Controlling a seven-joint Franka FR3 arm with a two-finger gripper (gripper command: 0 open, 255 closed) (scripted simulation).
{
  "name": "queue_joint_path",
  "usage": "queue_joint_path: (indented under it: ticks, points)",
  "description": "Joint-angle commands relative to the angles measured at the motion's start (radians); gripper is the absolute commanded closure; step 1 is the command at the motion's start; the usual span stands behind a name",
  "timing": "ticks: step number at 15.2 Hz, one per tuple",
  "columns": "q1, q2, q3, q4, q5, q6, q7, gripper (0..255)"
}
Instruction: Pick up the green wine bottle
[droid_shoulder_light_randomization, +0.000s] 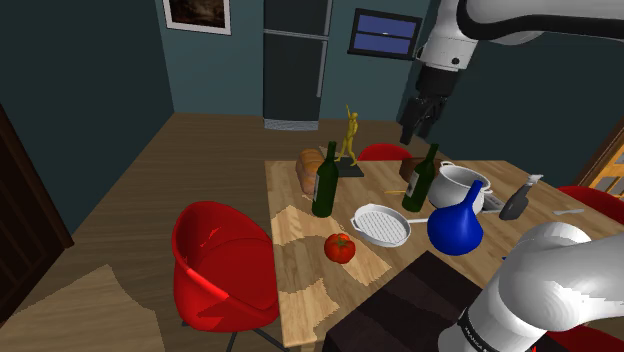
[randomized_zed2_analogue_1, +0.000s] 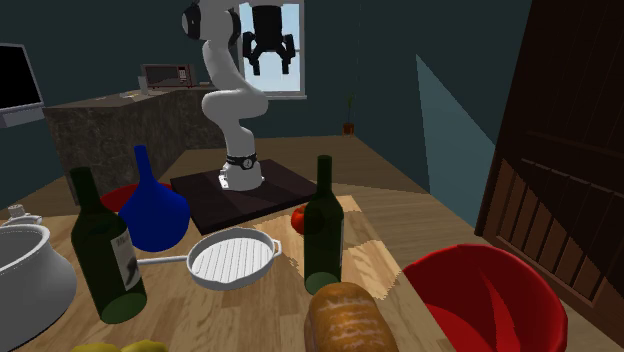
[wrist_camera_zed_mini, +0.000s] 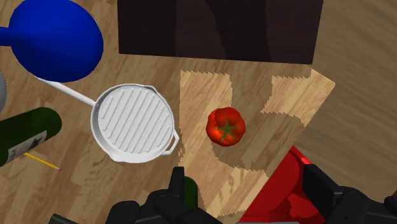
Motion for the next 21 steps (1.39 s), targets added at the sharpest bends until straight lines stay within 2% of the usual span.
queue_joint_path:
  ticks: [1, 11, 21]
  points:
    - [0.000, 0.000, 0.000, 0.000, 0.000, 0.000, 0.000, 0]
    - [-0.011, 0.354, -0.014, 0.127, -0.015, 0.228, 0.015, 0]
    - [-0.022, 0.733, -0.032, 0.387, -0.016, 0.348, 0.026, 0]
